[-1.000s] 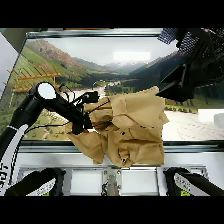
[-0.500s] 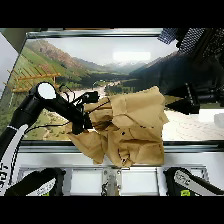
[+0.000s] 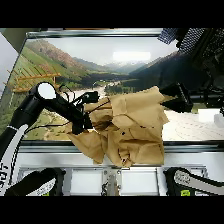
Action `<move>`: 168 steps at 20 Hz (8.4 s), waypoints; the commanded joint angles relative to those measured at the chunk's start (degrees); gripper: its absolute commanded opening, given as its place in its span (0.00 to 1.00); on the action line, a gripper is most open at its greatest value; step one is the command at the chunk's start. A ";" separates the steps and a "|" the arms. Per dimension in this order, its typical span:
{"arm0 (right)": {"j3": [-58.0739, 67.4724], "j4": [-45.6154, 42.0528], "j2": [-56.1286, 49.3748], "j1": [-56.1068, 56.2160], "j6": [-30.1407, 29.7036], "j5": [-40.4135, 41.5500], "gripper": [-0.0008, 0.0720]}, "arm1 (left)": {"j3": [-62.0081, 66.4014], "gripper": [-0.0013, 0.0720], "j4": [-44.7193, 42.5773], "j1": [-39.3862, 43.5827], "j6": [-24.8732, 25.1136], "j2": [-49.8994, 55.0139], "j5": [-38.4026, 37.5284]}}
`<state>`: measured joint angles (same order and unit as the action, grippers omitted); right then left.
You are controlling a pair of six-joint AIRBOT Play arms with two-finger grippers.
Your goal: Fold the clothes and pants, and hang the long-sleeved shirts on hangers.
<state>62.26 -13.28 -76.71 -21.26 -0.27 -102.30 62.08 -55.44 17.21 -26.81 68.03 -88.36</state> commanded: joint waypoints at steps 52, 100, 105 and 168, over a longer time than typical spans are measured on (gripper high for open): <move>-0.09 1.99 -3.08 13.14 0.94 1.99 0.04 | -0.02 0.03 -0.55 -0.07 0.00 0.02 0.11; -0.09 14.38 15.19 13.00 11.23 34.86 0.03 | -16.26 0.94 -6.51 15.06 -49.27 -15.93 48.85; -0.09 14.38 15.19 13.03 11.23 34.82 0.03 | -11.04 0.94 -17.81 20.33 -54.97 -9.07 53.07; -0.33 10.27 21.18 13.20 29.68 34.14 0.03 | -26.62 0.86 -33.51 15.89 -74.88 -23.61 58.40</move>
<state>61.93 -3.03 -55.55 -8.05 29.43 -67.75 32.14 -83.68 32.64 -97.56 38.35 -29.45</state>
